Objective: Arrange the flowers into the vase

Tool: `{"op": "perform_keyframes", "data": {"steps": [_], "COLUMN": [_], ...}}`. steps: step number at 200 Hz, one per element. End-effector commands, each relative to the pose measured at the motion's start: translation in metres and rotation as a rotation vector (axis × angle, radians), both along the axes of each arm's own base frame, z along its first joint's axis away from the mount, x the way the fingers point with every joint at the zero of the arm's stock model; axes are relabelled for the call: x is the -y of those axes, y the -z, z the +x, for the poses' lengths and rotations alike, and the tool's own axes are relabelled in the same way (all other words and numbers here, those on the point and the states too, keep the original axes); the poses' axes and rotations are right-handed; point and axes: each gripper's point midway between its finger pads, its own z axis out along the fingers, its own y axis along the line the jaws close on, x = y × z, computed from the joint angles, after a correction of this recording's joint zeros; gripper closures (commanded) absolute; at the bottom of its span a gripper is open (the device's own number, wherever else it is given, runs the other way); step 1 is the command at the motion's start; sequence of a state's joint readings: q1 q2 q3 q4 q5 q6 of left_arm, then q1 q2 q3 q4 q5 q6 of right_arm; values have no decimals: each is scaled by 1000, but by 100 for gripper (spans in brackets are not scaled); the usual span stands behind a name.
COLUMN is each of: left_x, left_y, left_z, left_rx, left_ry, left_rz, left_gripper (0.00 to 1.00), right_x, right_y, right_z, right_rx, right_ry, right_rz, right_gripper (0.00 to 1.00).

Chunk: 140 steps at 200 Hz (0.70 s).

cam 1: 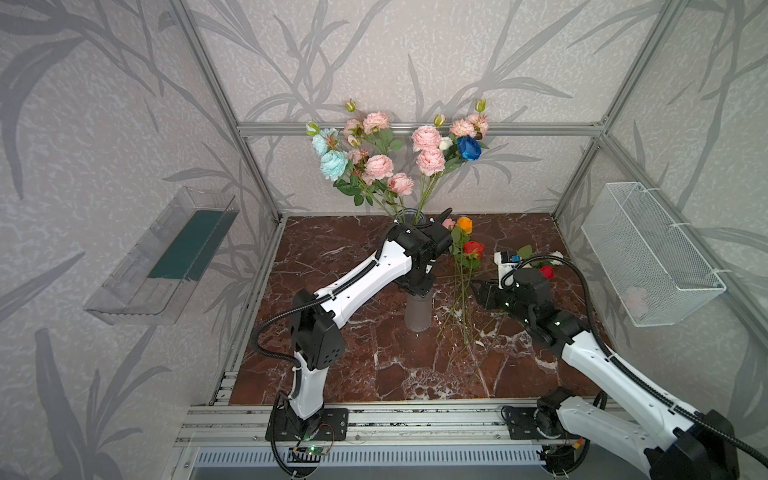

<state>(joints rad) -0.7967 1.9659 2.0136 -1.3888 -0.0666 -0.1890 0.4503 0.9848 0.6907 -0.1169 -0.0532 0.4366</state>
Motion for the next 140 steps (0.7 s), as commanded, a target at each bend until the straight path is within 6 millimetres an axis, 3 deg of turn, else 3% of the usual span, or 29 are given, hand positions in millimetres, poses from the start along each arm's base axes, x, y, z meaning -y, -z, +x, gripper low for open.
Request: {"op": "perform_keyframes", "data": {"steps": [1,26,59,104,140], "left_x": [-3,-7,-16,-24,-38], "left_y": [-7,-13,-44,-134,-202], "left_z": [-7,0,13,25,29], "left_rx": [-35,4,116,401,708], "left_ry": [37,27,8,-21,-78], "left_rz": [9,17,12,-141,-348], "left_gripper": [83,72,55,45,45], "right_x": [3,2,3,0,3], "right_y": [1,4,6,11,22], "right_z": [-2,-3,-2,11,44], "right_rx": [-3,-5,-8,-38,-96], "right_ry": [0,0,7,16,76], "right_rz": [-4,9,-3,-37,-77], "right_gripper": [46,46,46,46,52]}}
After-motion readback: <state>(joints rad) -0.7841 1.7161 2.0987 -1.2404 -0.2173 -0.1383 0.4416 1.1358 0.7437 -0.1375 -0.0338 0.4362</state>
